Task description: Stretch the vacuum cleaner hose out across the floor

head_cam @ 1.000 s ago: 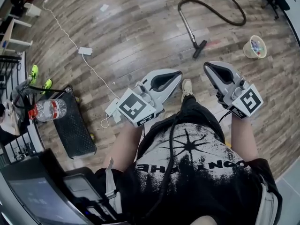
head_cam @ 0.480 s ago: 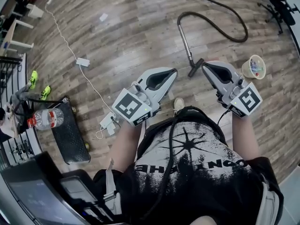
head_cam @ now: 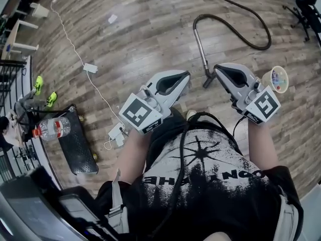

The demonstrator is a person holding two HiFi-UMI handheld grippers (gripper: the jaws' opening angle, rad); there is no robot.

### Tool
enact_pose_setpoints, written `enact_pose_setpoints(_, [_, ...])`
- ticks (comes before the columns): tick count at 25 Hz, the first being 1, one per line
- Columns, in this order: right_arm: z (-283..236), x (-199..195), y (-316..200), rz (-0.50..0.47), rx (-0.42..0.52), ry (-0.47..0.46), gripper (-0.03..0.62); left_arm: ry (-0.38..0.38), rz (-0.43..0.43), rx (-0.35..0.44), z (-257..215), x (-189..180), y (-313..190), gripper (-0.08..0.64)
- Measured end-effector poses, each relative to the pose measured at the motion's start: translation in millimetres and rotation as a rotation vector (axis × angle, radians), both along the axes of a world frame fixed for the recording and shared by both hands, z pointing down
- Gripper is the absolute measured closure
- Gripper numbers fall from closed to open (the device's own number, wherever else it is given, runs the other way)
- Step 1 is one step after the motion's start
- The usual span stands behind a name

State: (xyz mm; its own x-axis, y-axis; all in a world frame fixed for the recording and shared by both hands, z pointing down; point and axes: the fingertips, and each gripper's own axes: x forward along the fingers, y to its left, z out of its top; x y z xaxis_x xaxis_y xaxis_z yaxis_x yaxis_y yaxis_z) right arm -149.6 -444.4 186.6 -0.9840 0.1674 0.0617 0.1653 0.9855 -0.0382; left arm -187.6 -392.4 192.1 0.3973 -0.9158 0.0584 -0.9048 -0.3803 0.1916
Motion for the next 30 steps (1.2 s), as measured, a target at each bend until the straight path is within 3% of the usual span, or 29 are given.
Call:
enact_pose_setpoints(6, [3.3,-30.2,-24.7,0.050,0.001,-0.030,0.584,0.001,0.051,-0.002,12.6,-27.0,-27.4,0.560])
enact_pose_setpoints(14, [-3.5,-115.8,-83.0,0.166,0.018,0.003,0.584,-0.041,0.212,0.056,3.3,-112.4,-90.4,0.560])
enact_pose_setpoints(23, [-26.2,-208.0,-124.1,0.267,0.063,-0.037,0.583,0.043,0.290,0.045,5.3,-207.8,-139.3,0.560])
enact_pose_setpoints(30, [-7.2,-223.5,-153.3,0.331,0.042,0.016,0.583,0.052,0.361,0.019,21.5,-226.9,-170.7,0.560])
